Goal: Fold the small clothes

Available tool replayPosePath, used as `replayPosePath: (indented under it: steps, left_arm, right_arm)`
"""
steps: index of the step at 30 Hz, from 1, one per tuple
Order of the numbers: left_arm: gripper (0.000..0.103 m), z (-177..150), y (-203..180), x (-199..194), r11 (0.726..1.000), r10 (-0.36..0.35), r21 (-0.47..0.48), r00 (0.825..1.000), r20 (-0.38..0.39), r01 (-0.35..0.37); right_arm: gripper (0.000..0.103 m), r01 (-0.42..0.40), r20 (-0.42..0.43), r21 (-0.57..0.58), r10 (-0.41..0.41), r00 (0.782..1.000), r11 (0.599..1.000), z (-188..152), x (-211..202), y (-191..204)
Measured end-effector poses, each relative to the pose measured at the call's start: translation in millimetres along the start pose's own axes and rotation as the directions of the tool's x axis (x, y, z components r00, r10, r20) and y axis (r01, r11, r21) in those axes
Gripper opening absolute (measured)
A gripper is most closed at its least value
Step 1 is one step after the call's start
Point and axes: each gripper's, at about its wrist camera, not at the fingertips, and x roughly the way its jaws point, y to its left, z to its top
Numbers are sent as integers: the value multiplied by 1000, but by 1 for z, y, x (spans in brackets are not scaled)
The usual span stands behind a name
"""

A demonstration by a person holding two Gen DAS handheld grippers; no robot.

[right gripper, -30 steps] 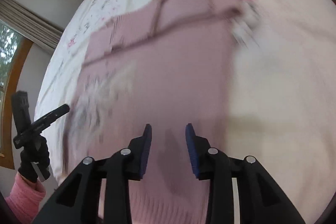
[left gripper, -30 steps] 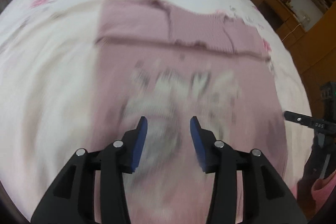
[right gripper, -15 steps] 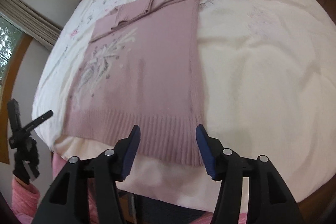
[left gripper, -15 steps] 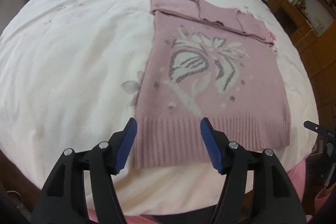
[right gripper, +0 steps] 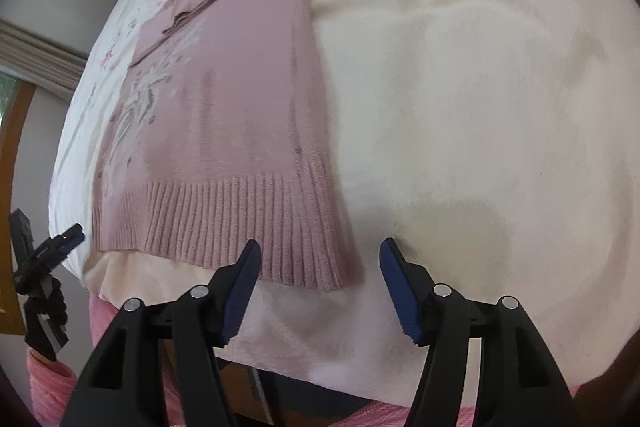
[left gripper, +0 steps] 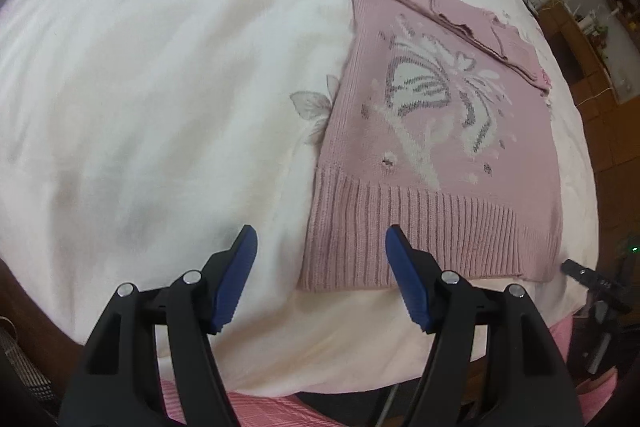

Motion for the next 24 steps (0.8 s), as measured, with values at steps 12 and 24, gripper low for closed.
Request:
replayPosePath:
  steps: [12,24]
  left_arm:
    - [57,3,-19,34,999,-24,20,997,-72,25]
    - [46,9,-8,41,999,-37,-20,995,-97,35]
  right_arm:
    - [64,-46,-43,40,48,998,998,9,20,-11]
    - [43,-26,-64,-44,23,998,999,10,26,10]
